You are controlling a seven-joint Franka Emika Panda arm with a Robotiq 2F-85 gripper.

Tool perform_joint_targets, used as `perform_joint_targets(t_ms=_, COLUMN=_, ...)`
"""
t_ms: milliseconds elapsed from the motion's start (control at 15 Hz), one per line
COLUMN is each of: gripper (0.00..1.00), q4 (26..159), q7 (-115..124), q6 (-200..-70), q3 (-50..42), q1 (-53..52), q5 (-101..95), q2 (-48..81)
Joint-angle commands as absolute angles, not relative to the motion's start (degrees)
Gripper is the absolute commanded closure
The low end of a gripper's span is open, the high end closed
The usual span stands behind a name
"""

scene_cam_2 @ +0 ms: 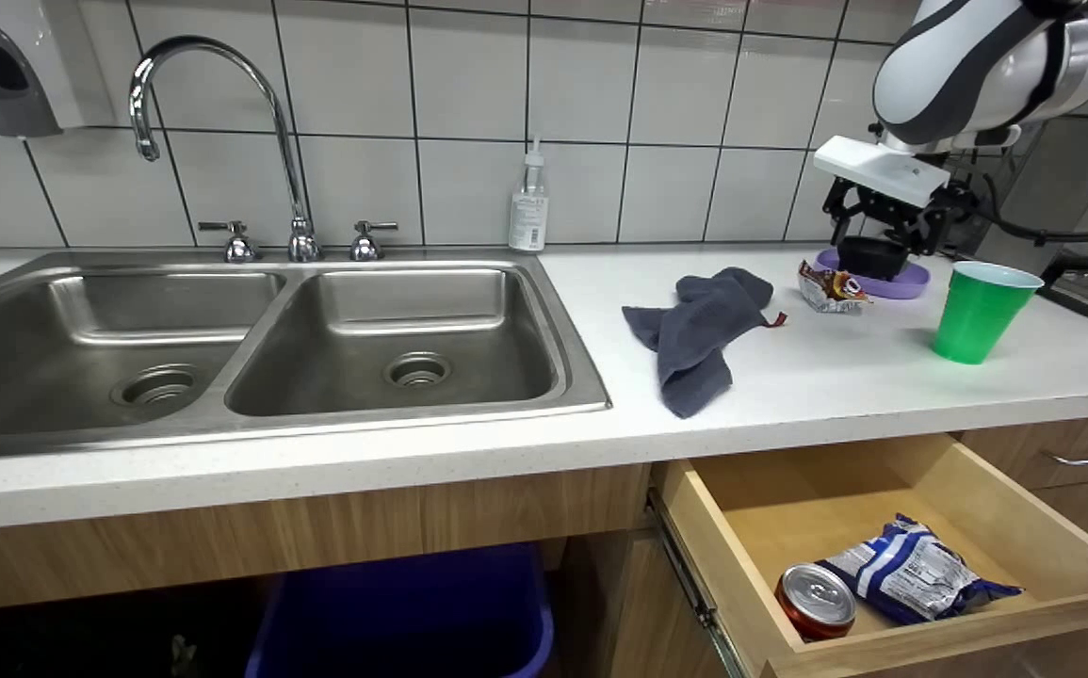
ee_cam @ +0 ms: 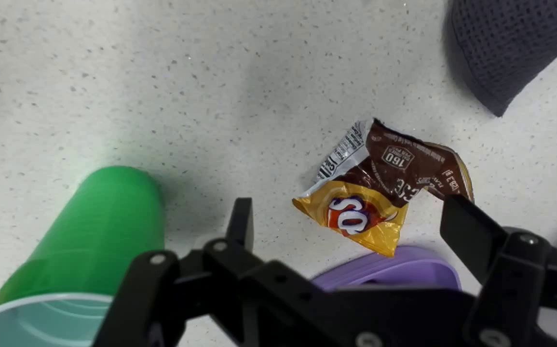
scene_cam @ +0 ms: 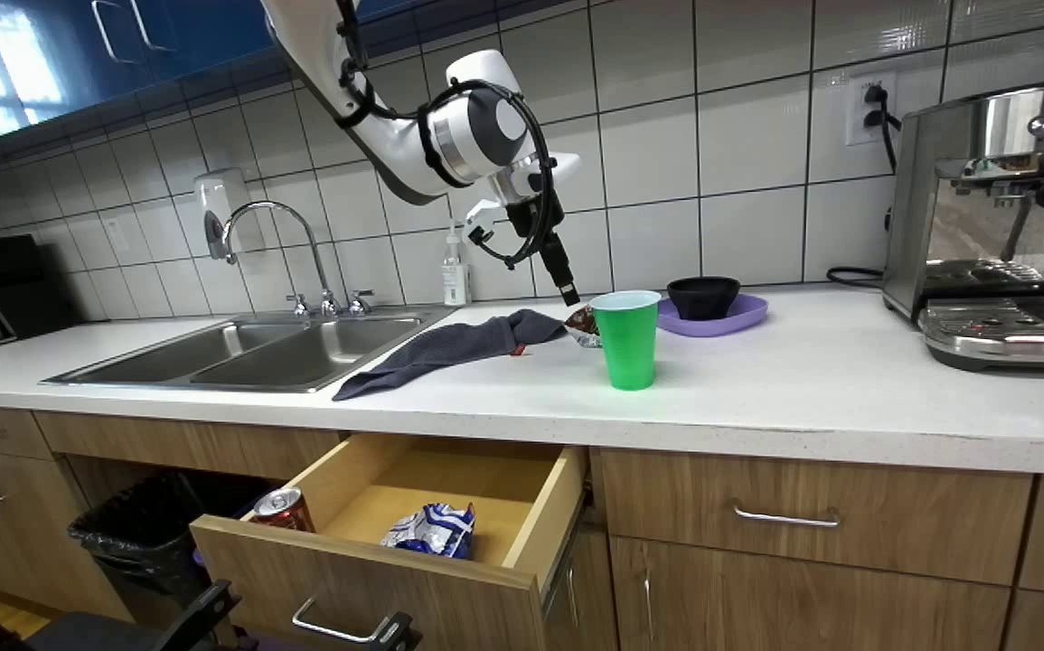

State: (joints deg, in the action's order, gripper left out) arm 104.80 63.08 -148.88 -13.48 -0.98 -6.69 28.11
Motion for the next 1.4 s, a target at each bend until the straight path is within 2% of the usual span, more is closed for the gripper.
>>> perform_joint_targets(t_ms=0, gripper=0.0, q4=99.05, q7=67.11, q6=-147.52, q3=-15.08, q1=-1.97, q5=-5.93, q2=32.19)
perform_joint_targets(t_ms=1333, gripper=0.0, q4=83.52, q7=72.91, q6=-142.54, q3=-15.7, q1=-1.0, q5=-3.67, q2=44.22)
